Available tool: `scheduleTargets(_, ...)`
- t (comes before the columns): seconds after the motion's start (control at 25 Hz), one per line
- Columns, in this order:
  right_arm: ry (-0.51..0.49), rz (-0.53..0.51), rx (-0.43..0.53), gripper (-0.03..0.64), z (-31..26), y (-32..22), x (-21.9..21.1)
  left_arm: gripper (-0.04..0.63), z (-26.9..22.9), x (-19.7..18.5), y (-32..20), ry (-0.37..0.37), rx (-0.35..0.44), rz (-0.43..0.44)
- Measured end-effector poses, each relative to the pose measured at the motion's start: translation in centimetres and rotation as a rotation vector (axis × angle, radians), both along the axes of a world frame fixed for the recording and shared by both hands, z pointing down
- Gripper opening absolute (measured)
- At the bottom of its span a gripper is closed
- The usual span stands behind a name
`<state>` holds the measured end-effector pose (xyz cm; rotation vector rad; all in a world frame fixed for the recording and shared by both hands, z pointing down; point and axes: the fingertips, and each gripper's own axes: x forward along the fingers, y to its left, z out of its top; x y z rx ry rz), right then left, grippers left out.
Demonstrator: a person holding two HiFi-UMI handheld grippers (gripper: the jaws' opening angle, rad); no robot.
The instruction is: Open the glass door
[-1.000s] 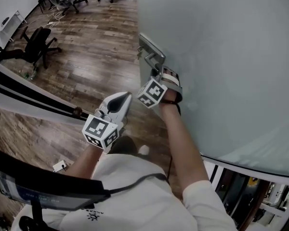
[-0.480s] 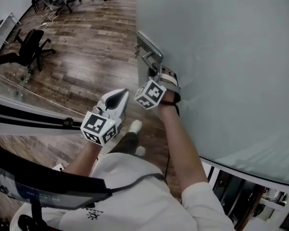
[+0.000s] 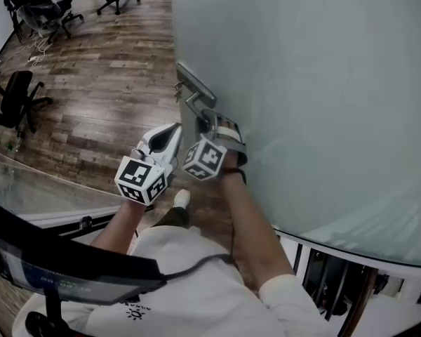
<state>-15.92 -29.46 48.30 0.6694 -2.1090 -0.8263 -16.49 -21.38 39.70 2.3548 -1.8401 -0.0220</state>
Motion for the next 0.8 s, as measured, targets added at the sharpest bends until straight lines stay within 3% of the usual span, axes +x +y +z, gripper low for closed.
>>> scheduleTargets(0.24,-0.022,0.03,-0.004,0.094,-1.6,-2.0,2.0,0.003,-1.9,1.1,-4.8,-0.01,0.02,0.074)
scheduleTargets(0.48,-0.036,0.077,-0.007,0.094,-0.3,-3.6,1.1,0.003,-0.1,-1.2,-7.4,-0.003,0.022,0.142)
scheduleTargets(0.8,-0.07,0.125,-0.006,0.092,-2.2,-8.7,3.4,0.003,-1.4,-0.8,-11.5,-0.003,0.011,0.208)
